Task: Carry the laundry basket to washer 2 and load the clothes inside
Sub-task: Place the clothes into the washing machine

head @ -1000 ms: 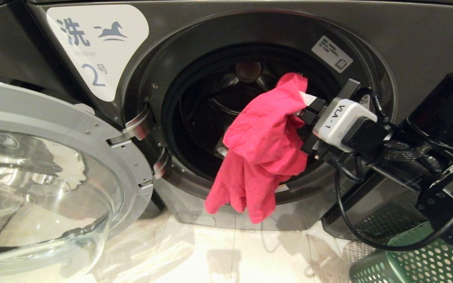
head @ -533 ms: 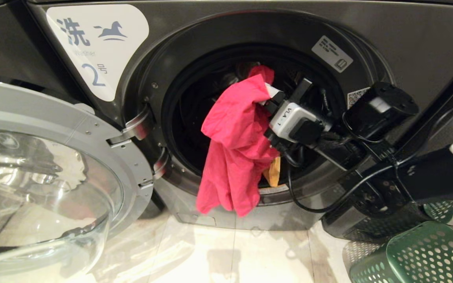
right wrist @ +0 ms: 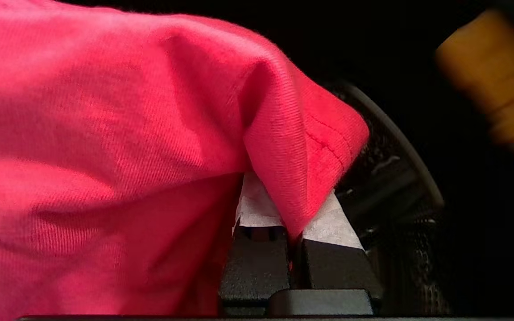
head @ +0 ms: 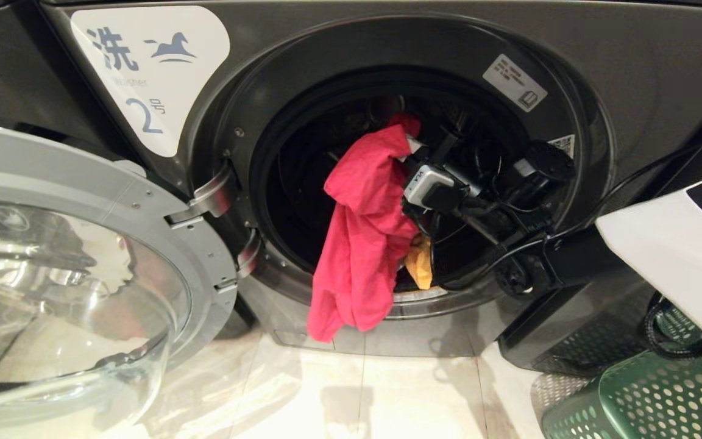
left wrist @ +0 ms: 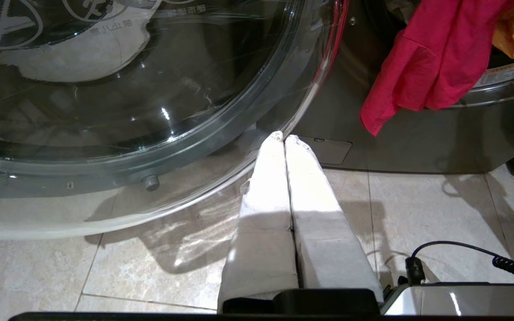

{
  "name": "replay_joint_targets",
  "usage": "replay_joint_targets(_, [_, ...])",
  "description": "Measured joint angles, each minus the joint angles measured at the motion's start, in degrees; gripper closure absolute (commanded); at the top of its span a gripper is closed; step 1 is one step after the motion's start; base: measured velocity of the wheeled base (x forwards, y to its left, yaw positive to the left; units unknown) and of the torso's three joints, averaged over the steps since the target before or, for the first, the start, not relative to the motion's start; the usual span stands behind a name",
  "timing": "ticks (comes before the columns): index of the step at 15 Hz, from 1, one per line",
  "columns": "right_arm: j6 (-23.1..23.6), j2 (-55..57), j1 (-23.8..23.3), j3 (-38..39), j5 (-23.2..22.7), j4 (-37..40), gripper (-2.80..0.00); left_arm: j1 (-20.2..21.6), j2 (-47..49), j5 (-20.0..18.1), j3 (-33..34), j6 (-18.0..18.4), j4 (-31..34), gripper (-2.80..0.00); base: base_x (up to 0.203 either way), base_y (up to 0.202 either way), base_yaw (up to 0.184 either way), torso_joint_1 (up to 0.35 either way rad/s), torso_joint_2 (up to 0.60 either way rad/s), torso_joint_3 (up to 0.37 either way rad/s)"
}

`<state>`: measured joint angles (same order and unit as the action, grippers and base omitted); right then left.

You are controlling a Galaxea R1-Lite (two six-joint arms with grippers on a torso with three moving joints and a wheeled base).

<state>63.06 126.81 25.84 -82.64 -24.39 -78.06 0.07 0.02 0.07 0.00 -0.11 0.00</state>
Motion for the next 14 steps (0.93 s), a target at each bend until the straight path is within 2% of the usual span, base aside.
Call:
replay_joint_targets(8, [0.6, 12.4, -0.8, -26.6, 0.7, 2.6, 0.0, 0.0, 0.0, 0.0, 0.0, 0.0, 0.0, 0.0, 0.0, 0.0, 0.0, 0.0, 0.0, 0.0])
replay_joint_targets(12, [0.0, 16.6, -0.7, -29.7, 4.1, 2.5, 0.0, 0.0, 0.0, 0.0, 0.0, 0.0, 0.0, 0.0, 0.0, 0.0, 0.0, 0.0, 0.0, 0.0])
replay_joint_targets(13, [-0.5, 17.2, -0.7, -29.8, 5.6, 2.4, -2.8, 0.0, 0.0, 0.0, 0.0, 0.0, 0.0, 0.0, 0.0, 0.0, 0.0, 0.0, 0.0, 0.0])
replay_joint_targets(14, [-1.0, 17.6, -0.8, -29.9, 8.4, 2.3, -2.8, 0.0, 0.0, 0.0, 0.0, 0.0, 0.0, 0.0, 0.0, 0.0, 0.0, 0.0, 0.0, 0.0])
